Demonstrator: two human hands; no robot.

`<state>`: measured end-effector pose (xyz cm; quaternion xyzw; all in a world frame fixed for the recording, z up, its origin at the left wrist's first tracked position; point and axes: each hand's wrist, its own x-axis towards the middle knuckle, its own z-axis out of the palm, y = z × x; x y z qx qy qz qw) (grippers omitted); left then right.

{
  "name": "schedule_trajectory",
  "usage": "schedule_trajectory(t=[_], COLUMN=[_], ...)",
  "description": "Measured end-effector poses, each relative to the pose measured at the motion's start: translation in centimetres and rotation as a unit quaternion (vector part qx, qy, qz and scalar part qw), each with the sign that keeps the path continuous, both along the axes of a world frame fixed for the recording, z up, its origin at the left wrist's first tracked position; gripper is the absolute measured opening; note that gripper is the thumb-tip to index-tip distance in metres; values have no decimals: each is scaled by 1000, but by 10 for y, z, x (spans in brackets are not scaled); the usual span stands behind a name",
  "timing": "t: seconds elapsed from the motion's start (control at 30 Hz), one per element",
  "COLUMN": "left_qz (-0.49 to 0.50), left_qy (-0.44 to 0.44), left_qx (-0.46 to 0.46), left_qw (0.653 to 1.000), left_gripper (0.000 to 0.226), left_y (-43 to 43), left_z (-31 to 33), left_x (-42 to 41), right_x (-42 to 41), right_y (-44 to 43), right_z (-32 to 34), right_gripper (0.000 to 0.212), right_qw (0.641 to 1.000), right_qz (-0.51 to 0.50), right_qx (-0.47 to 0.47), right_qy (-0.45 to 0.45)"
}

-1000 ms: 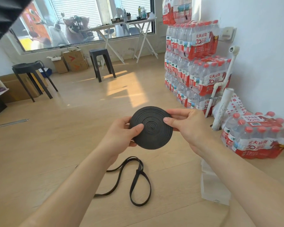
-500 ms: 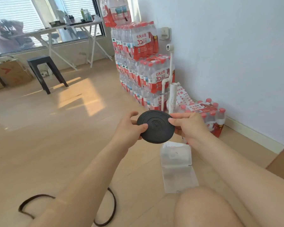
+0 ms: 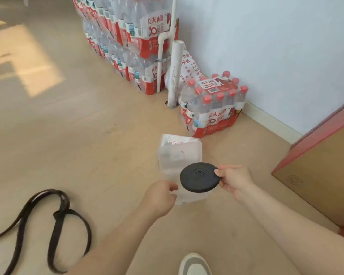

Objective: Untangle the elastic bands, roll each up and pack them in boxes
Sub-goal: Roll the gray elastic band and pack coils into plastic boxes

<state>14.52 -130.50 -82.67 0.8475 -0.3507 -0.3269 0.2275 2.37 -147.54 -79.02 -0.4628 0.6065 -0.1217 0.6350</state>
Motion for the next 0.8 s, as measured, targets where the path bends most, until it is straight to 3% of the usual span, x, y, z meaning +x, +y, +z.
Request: schedule_trajectory(t=[0.13,0.3,0.43,0.5,0.53,0.57,0.63,0.67,0.77,0.8], left_qz=[-147,-184,-177,-119,-90,-72,-65,-76,-132,-143], left_qy=[-146,-213,-210,-193,-188,-178,-149,-148,-172,-177], left_qx=[88,104,24,-58,-80,-78,-44,-25,-4,-14], left_qw=[974,954,961,972,975,978,986,986,976,974], left_gripper=[41,19,15,6,10,18,33,38,35,32], left_y=[1,5,19,24,23,21,15,11,5,4], left_z=[-61,-97,-98,-91,-87,-82,-77,-76,-73,-73], left_x=[-7,-5,-15,-19,-19,-18,-15,-14,-14,-14], right_x=[7,21,24,27,28,29,32,34,38,40], right_y=[-8,-7,3,9,12,15,17,17,12,12], right_z=[-41,-79,-94,-96,-95,-97,-95,-92,-92,-91], right_gripper=[12,14,13,4,12,16,2,12,2,9], right_qw=[999,996,989,983,980,978,974,972,960,957], right_qz=[10,38,70,92,100,108,130,142,189,194], right_qx=[3,10,-15,-38,-46,-56,-67,-68,-93,-99], right_qy=[47,84,132,156,166,170,170,174,185,193])
